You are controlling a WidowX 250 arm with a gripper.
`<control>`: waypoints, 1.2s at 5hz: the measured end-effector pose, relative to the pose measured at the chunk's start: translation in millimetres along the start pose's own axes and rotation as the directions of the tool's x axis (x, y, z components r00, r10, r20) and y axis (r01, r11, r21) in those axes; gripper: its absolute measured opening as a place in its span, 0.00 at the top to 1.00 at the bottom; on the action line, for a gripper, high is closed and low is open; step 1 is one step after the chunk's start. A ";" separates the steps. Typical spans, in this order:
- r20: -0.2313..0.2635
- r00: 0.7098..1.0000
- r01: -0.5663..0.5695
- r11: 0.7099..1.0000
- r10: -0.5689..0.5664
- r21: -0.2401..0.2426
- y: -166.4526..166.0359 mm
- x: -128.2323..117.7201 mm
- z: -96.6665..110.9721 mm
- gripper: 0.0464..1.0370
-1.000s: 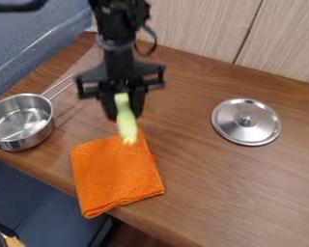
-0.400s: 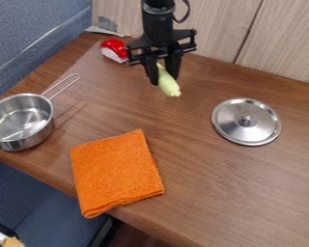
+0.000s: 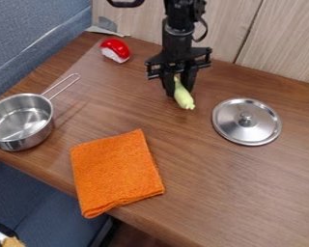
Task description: Move the spoon from the orange towel and place it on the table
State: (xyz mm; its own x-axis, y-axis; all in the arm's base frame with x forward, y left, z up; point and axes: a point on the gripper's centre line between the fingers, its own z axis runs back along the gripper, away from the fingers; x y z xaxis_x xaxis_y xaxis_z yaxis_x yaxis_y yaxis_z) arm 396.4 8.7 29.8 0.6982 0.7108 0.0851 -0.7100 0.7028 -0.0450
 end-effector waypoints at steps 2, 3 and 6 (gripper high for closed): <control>0.056 0.998 0.033 0.999 -0.032 -0.007 -3.8 5.3 -3.0 0.58; 0.052 0.998 0.033 0.999 -0.033 0.000 -2.1 4.1 -4.9 0.27; 0.045 0.999 0.021 0.999 -0.023 0.032 6.6 -0.2 1.9 0.04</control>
State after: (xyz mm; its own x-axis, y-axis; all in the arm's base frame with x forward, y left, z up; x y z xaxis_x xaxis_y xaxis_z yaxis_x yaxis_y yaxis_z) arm 391.5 13.1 31.3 0.7093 0.6927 0.1305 -0.6975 0.7165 -0.0117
